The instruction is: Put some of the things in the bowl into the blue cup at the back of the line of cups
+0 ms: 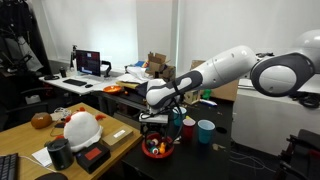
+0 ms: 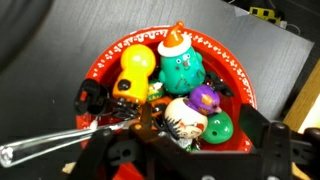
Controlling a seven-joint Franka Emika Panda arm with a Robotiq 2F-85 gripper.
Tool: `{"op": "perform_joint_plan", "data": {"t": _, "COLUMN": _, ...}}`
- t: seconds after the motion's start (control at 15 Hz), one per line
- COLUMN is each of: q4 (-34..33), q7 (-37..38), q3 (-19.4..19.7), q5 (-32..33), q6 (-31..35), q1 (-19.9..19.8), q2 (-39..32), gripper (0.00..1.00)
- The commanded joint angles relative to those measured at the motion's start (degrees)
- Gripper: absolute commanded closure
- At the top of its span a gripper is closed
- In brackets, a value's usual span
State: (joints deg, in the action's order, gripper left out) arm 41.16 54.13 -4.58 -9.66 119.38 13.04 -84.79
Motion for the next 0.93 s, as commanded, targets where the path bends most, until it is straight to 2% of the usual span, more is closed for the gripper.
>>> {"op": "perform_joint_plan", "data": {"t": 0.0, "q4": 0.2, "q7": -0.2, "q3": -0.4, "q5": -1.3, "q6": 0.1, "q1": -0.7, "q2": 0.0, "gripper": 0.42}}
{"op": "perform_joint_plan", "data": {"t": 0.27, "q4": -0.1, "q7": -0.1, "q3": -0.1, "q5": -1.2, "q6": 0.4, "q1": -1.1, "q2": 0.0, "gripper": 0.72}}
{"op": "perform_joint_plan", "data": {"t": 0.33, "q4": -0.3, "q7": -0.1, "q3": 0.0, "q5": -1.1, "q6": 0.3, "q1": -1.2, "q2": 0.0, "gripper": 0.76}}
{"op": "perform_joint_plan", "data": {"t": 0.73, "q4": -2.6, "q7": -0.3, "q3": 0.3, "q5": -0.5, "q6": -1.4, "q1": -1.9, "q2": 0.0, "gripper": 0.79}}
{"op": "perform_joint_plan", "data": {"t": 0.87, "q4": -0.9, "q7": -0.9, "q3": -0.3, "q5": -0.2, "q6": -1.0, "q1": -2.4, "q2": 2.0, "gripper": 0.79}}
